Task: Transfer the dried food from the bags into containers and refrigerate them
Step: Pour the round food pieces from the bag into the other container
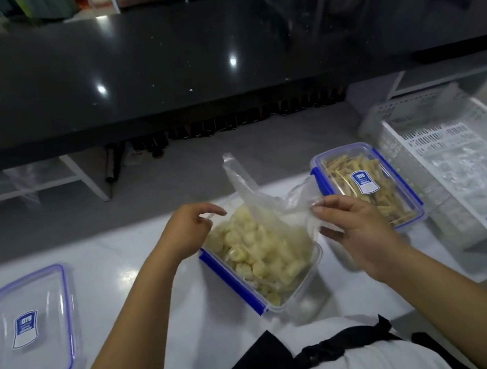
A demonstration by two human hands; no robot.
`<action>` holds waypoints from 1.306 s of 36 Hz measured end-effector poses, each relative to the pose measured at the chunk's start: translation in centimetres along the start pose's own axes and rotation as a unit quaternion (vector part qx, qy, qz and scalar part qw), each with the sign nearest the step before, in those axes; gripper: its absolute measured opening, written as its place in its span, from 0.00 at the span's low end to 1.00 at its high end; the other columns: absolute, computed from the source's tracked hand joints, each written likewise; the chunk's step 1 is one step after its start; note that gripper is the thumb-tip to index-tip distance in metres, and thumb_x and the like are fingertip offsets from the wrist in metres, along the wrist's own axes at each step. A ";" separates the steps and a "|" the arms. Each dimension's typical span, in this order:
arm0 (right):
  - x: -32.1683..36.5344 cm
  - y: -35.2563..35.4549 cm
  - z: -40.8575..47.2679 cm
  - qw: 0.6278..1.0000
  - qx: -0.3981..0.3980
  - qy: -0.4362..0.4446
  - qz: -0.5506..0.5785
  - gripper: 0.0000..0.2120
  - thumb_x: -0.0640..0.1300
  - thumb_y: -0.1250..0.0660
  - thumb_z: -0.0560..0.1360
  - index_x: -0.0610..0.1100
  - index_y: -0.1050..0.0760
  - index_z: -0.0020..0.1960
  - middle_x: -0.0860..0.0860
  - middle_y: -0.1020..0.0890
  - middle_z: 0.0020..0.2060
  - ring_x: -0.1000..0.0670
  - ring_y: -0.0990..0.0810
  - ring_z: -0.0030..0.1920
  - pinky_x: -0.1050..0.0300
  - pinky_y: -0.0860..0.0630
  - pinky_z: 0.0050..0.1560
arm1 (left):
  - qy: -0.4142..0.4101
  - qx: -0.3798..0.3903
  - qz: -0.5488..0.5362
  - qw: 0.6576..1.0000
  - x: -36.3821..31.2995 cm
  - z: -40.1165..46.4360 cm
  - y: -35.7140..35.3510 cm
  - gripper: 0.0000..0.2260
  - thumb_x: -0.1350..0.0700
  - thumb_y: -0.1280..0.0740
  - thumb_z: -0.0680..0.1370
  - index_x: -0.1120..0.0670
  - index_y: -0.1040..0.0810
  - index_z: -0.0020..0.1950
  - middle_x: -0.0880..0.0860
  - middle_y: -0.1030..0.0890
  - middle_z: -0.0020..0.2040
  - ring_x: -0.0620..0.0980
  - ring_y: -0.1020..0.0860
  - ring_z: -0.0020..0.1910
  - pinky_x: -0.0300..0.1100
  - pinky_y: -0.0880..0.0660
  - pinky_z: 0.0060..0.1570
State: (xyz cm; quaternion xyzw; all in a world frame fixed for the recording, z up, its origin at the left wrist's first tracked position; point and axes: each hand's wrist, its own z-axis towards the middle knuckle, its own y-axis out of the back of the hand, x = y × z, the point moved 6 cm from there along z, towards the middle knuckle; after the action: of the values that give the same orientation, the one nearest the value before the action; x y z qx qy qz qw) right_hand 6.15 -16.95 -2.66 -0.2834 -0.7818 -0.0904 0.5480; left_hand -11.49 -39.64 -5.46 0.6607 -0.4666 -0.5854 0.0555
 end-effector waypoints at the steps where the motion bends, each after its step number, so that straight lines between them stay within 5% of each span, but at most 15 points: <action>1: 0.2 0.1 -0.4 1.000 0.010 0.005 0.015 0.08 0.39 0.27 0.69 0.42 0.18 0.48 0.48 0.13 0.48 0.49 0.15 0.52 0.50 0.21 0.58 | 0.004 -0.012 -0.009 1.000 0.4 -0.4 -0.1 0.17 0.62 0.37 0.81 0.41 0.16 0.52 0.50 0.18 0.60 0.62 0.17 0.49 0.52 0.19 0.42; 5: 0.2 0.9 -1.2 0.998 0.001 0.012 0.066 0.10 0.38 0.29 0.70 0.38 0.21 0.50 0.43 0.14 0.46 0.45 0.14 0.49 0.49 0.17 0.52 | 0.046 -0.076 -0.065 0.994 2.1 -2.9 -0.8 0.17 0.62 0.36 0.80 0.40 0.16 0.54 0.51 0.18 0.59 0.51 0.19 0.36 0.35 0.28 0.27; 8: -0.3 1.8 -1.3 0.997 -0.035 0.014 0.072 0.03 0.35 0.33 0.76 0.40 0.22 0.49 0.44 0.14 0.45 0.45 0.13 0.48 0.49 0.16 0.50 | 0.064 -0.094 -0.107 0.988 2.7 -5.4 -1.8 0.19 0.63 0.36 0.79 0.38 0.17 0.53 0.52 0.15 0.52 0.52 0.20 0.32 0.46 0.21 0.31; 12: -1.0 2.4 -1.0 0.997 -0.048 0.045 0.050 0.05 0.38 0.32 0.77 0.45 0.18 0.47 0.44 0.13 0.47 0.45 0.14 0.50 0.54 0.17 0.47 | 0.078 -0.053 -0.114 0.989 3.4 -7.7 -3.4 0.16 0.56 0.34 0.79 0.35 0.22 0.60 0.48 0.21 0.63 0.50 0.18 0.52 0.51 0.17 0.49; 15: -1.3 2.2 -0.6 0.999 -0.030 0.040 0.008 0.06 0.42 0.30 0.74 0.49 0.15 0.47 0.50 0.13 0.48 0.51 0.15 0.51 0.58 0.20 0.50 | 0.054 -0.023 -0.012 0.998 3.1 -8.0 -3.8 0.20 0.42 0.30 0.76 0.34 0.29 0.67 0.46 0.33 0.74 0.51 0.36 0.73 0.54 0.32 0.68; 23: -1.3 1.1 -0.3 0.981 -0.035 0.079 -0.174 0.12 0.47 0.32 0.78 0.62 0.15 0.42 0.60 0.13 0.44 0.62 0.17 0.46 0.58 0.25 0.48 | -0.037 0.001 -0.094 0.995 -0.7 -3.5 -3.0 0.31 0.38 0.28 0.74 0.35 0.37 0.75 0.41 0.38 0.78 0.45 0.39 0.76 0.49 0.35 0.70; 26: -0.8 0.8 -0.3 0.975 -0.039 0.103 -0.193 0.15 0.46 0.32 0.79 0.66 0.16 0.43 0.63 0.14 0.44 0.60 0.18 0.49 0.60 0.25 0.47 | -0.080 0.029 -0.064 0.994 -2.4 -1.8 -2.9 0.26 0.39 0.28 0.75 0.36 0.30 0.72 0.40 0.36 0.77 0.45 0.36 0.75 0.52 0.35 0.72; 29: 0.0 0.9 0.1 0.973 -0.027 0.114 -0.200 0.15 0.43 0.33 0.80 0.60 0.15 0.42 0.61 0.14 0.44 0.59 0.17 0.49 0.55 0.23 0.50 | -0.115 0.036 -0.111 0.987 -4.2 -1.0 -2.2 0.08 0.46 0.28 0.76 0.41 0.18 0.55 0.35 0.25 0.67 0.37 0.27 0.64 0.55 0.31 0.70; 34: 2.5 1.5 0.3 0.981 -0.024 0.140 -0.129 0.09 0.40 0.36 0.81 0.45 0.17 0.50 0.48 0.13 0.48 0.49 0.15 0.52 0.52 0.18 0.55 | -0.137 -0.021 -0.258 0.956 -5.2 -1.5 0.3 0.05 0.59 0.31 0.79 0.54 0.16 0.53 0.51 0.14 0.50 0.51 0.16 0.51 0.51 0.20 0.56; 36: 3.1 1.7 0.4 0.984 -0.008 0.142 -0.103 0.10 0.40 0.37 0.81 0.40 0.18 0.53 0.45 0.14 0.50 0.47 0.14 0.52 0.54 0.17 0.52 | -0.149 -0.013 -0.302 0.941 -5.2 -1.8 0.9 0.06 0.60 0.33 0.80 0.54 0.17 0.53 0.52 0.14 0.51 0.53 0.16 0.51 0.46 0.19 0.52; 41: 1.6 1.3 0.6 0.990 0.016 0.088 -0.106 0.12 0.44 0.29 0.73 0.41 0.18 0.55 0.47 0.14 0.51 0.50 0.16 0.53 0.55 0.20 0.54 | -0.127 0.004 -0.292 0.948 -4.6 -2.1 -0.5 0.09 0.59 0.35 0.82 0.53 0.19 0.60 0.52 0.15 0.55 0.54 0.17 0.55 0.52 0.21 0.59; 44: -0.3 0.9 1.0 0.985 0.018 0.068 -0.160 0.05 0.38 0.27 0.74 0.43 0.17 0.49 0.52 0.14 0.43 0.58 0.17 0.44 0.67 0.23 0.43 | -0.107 0.001 -0.289 0.951 -4.0 -2.2 -1.5 0.08 0.57 0.34 0.82 0.52 0.19 0.60 0.51 0.15 0.55 0.51 0.17 0.55 0.51 0.22 0.58; 47: -1.1 1.3 1.2 0.977 -0.017 0.076 -0.200 0.03 0.39 0.29 0.77 0.42 0.17 0.45 0.52 0.16 0.38 0.56 0.17 0.40 0.64 0.24 0.42 | -0.098 0.012 -0.274 0.957 -3.8 -2.5 -2.4 0.08 0.54 0.31 0.80 0.52 0.19 0.58 0.51 0.15 0.54 0.51 0.17 0.55 0.51 0.21 0.59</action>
State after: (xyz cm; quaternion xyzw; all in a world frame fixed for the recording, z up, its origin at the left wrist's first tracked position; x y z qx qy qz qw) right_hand 6.14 -15.66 -4.36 -0.1225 -0.7774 -0.2327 0.5714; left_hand -7.67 -36.87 -3.41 0.7031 -0.2776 -0.6345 -0.1613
